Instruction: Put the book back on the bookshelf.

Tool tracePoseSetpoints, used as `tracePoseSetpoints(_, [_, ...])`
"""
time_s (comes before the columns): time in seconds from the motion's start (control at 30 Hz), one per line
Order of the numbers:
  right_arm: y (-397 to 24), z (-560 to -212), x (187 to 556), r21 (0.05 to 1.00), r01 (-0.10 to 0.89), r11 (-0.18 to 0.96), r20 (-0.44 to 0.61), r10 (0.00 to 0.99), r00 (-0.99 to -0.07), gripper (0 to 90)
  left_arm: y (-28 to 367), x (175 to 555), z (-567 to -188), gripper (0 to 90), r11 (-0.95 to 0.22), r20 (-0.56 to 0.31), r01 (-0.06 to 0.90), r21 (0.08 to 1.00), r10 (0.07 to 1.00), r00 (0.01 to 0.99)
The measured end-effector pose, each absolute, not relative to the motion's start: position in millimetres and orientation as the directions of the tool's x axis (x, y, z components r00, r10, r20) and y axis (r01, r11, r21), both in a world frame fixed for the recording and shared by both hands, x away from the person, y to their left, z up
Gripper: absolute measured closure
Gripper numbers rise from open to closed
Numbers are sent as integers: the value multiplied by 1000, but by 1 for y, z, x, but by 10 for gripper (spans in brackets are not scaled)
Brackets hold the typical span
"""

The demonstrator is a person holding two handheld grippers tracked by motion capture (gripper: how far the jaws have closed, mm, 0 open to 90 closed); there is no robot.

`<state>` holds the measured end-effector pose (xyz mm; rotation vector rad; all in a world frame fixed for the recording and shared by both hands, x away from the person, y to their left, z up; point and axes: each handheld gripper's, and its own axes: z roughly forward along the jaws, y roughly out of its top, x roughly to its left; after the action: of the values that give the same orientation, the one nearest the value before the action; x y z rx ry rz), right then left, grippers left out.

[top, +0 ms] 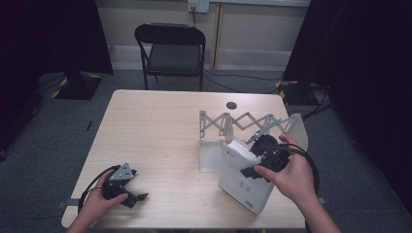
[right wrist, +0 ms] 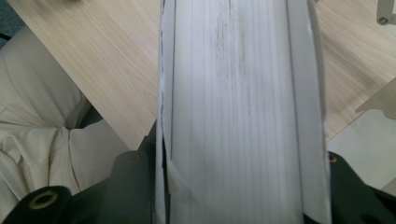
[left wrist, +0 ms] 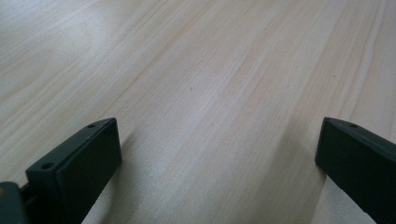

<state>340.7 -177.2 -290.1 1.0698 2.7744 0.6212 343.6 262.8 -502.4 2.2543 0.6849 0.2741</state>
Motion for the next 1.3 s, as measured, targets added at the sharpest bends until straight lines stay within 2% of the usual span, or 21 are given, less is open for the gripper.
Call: tracePoseSetpoints(1.3, [-222, -294, 339, 396, 688, 608, 53, 733, -678, 531, 263, 344, -502, 0, -579, -10, 389, 717, 550, 835])
